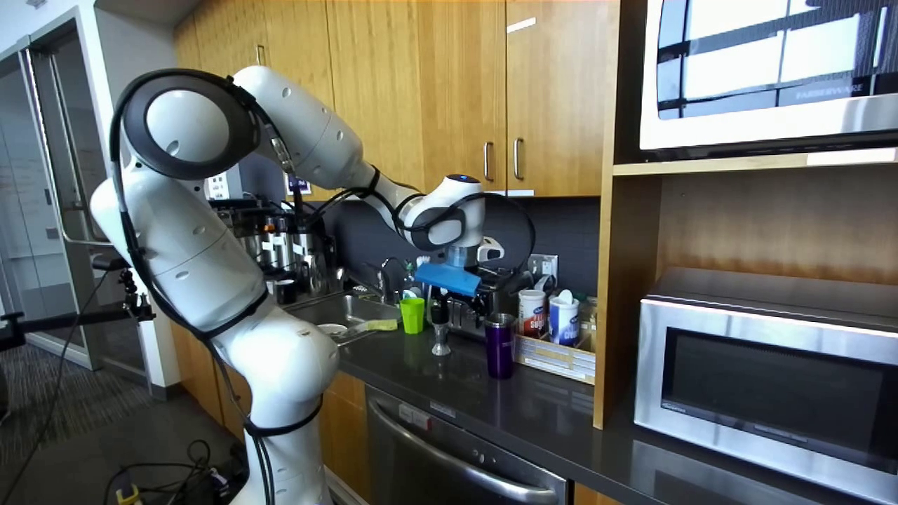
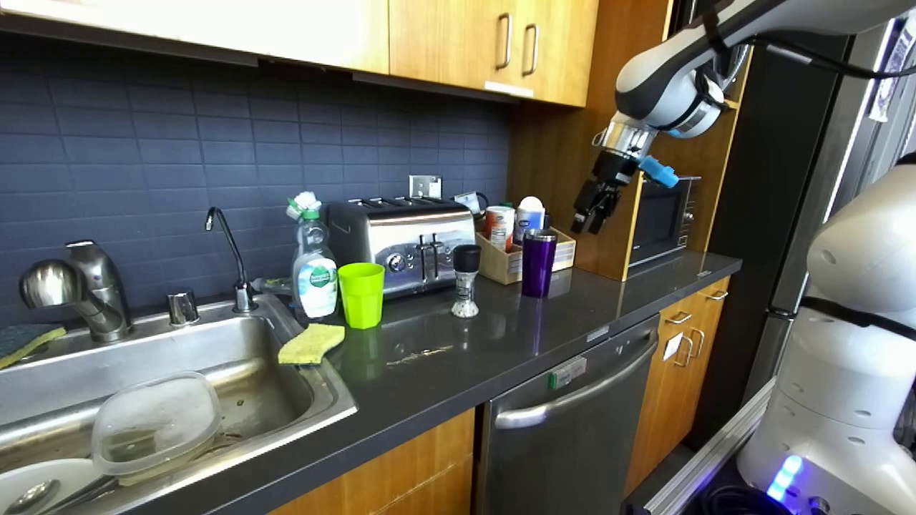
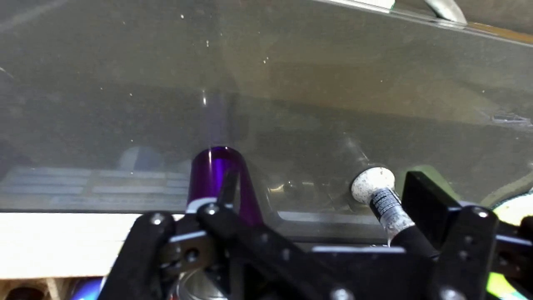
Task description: Move the salt shaker to the left
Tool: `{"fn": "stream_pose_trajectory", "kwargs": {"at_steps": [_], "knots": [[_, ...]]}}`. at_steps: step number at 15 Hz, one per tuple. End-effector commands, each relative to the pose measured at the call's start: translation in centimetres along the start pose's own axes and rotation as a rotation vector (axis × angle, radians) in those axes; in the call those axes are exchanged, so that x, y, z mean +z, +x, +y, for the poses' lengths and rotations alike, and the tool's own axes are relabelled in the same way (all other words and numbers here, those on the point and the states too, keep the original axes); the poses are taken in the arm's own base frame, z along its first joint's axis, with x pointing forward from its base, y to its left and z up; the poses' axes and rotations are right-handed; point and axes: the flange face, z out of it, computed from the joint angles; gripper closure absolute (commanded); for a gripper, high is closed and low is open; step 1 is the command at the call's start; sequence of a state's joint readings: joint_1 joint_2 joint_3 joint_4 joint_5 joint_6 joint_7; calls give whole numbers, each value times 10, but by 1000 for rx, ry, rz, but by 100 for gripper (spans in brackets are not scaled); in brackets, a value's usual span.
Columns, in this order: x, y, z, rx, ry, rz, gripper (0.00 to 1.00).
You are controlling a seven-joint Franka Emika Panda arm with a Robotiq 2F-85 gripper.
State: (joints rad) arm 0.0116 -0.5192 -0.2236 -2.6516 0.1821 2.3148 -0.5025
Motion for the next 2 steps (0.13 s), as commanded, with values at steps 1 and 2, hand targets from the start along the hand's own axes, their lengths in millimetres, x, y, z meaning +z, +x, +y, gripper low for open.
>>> {"fn": "stream_pose_trajectory", "kwargs": {"at_steps": [1,2], "knots": [[-2,-5,5,16,4,0,0],[-4,-9,9,29,8,1,0]]}}
